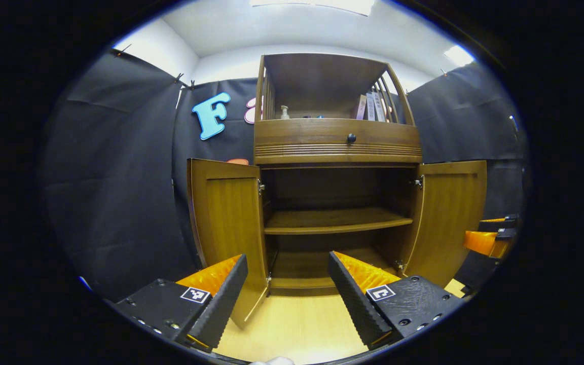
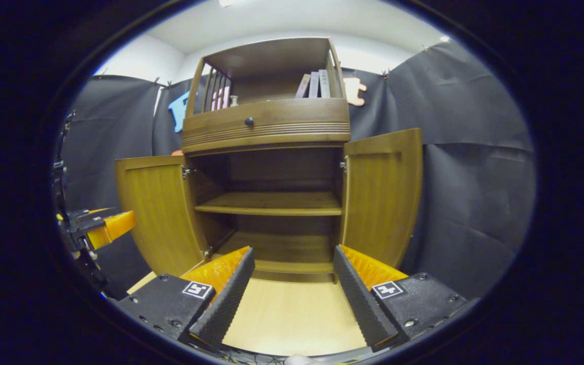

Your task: Open the right door of the double-door shoe cabinet with the right hand, and open the left door with the left hand.

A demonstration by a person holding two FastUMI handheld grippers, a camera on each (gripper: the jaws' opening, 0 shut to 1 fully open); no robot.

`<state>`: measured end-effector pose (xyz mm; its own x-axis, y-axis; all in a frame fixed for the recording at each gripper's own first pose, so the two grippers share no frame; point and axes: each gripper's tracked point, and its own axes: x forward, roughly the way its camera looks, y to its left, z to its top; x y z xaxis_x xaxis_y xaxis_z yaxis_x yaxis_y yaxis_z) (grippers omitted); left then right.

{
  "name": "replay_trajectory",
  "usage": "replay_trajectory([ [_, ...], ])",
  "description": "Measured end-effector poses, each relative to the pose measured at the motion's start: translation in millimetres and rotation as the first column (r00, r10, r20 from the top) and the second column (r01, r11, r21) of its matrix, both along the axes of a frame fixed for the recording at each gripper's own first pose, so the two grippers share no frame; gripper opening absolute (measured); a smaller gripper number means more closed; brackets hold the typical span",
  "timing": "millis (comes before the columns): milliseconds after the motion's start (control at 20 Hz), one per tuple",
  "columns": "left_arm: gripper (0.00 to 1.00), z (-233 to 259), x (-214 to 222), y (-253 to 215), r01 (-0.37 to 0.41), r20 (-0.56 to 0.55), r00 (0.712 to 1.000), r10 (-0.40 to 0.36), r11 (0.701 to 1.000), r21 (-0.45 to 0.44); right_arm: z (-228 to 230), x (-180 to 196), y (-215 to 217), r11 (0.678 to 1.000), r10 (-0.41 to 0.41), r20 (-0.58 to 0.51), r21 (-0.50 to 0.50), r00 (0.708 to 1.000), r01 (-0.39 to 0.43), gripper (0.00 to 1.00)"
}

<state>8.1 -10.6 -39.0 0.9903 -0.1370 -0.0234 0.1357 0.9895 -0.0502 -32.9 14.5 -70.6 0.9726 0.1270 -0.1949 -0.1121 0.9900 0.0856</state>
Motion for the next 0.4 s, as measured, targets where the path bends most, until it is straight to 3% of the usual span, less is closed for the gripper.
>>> replay_trajectory([
  [50, 0.96, 2, -1, -3, 0.004, 0.002, 1.000, -0.004, 1.000, -0.003, 2, 0, -2, 1.000, -0.007, 0.004, -0.001, 1.000, 0.007, 0.99],
  [300, 0.96, 12, -4, -9, 0.008, 0.022, 1.000, -0.009, 0.999, 0.034, 11, 0, -9, 1.000, -0.027, 0.027, 0.004, 0.999, 0.027, 1.00],
  [350, 0.89, 14, -6, -10, 0.011, 0.024, 1.000, -0.011, 0.999, 0.038, 13, -1, -11, 1.000, -0.029, 0.031, 0.004, 0.999, 0.028, 1.00],
  [400, 0.90, 15, -5, -10, 0.010, 0.027, 1.000, -0.011, 0.999, 0.041, 13, -2, -12, 1.000, -0.031, 0.032, 0.004, 0.999, 0.031, 1.00],
])
